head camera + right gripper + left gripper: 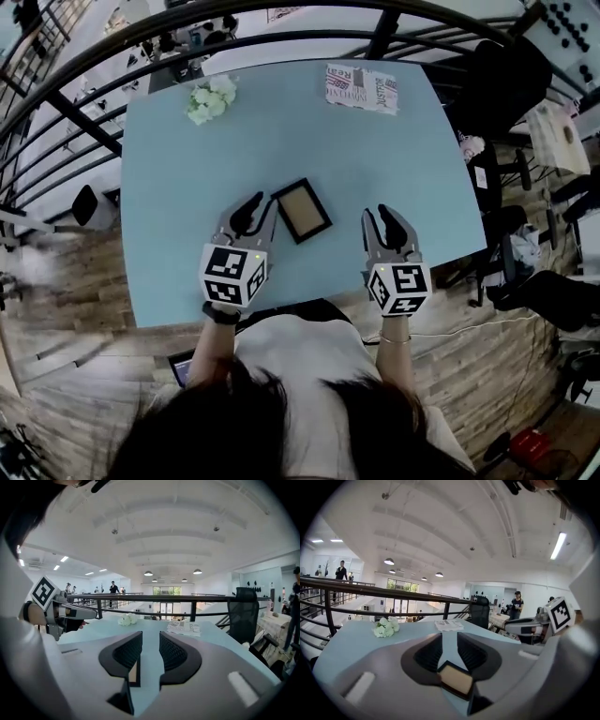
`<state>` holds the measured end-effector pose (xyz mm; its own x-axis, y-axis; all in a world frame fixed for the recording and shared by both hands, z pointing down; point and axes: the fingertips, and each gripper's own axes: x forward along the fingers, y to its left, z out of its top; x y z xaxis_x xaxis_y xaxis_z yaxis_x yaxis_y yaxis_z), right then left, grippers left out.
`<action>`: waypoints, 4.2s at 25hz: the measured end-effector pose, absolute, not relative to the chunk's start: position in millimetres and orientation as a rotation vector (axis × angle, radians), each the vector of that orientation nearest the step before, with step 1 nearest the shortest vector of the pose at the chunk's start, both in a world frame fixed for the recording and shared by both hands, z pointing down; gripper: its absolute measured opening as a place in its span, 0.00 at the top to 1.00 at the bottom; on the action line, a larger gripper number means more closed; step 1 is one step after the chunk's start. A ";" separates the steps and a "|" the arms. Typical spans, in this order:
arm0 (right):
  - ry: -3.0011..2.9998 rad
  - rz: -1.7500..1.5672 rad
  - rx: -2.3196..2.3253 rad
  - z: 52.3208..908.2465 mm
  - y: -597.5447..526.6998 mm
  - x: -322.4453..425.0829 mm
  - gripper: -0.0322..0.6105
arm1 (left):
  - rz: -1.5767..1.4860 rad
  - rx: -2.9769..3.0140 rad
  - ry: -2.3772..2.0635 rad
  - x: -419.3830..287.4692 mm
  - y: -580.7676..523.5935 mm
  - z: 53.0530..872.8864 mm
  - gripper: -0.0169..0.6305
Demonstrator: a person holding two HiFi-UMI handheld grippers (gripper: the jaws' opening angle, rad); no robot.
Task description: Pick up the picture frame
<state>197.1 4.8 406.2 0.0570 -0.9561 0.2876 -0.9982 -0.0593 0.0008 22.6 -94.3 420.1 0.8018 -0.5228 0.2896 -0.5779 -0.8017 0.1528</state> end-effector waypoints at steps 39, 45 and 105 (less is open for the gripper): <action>-2.256 0.641 1.451 513.5 -101.2 171.6 0.81 | 0.527 2.260 -1.007 31.3 -111.1 541.9 0.81; -2.226 0.715 1.395 541.6 -102.3 167.6 0.81 | 0.533 2.172 -0.971 30.6 -109.6 569.2 0.81; -2.084 1.916 0.662 627.5 -93.4 146.8 0.81 | 0.533 1.777 -0.864 38.8 -92.5 646.7 0.76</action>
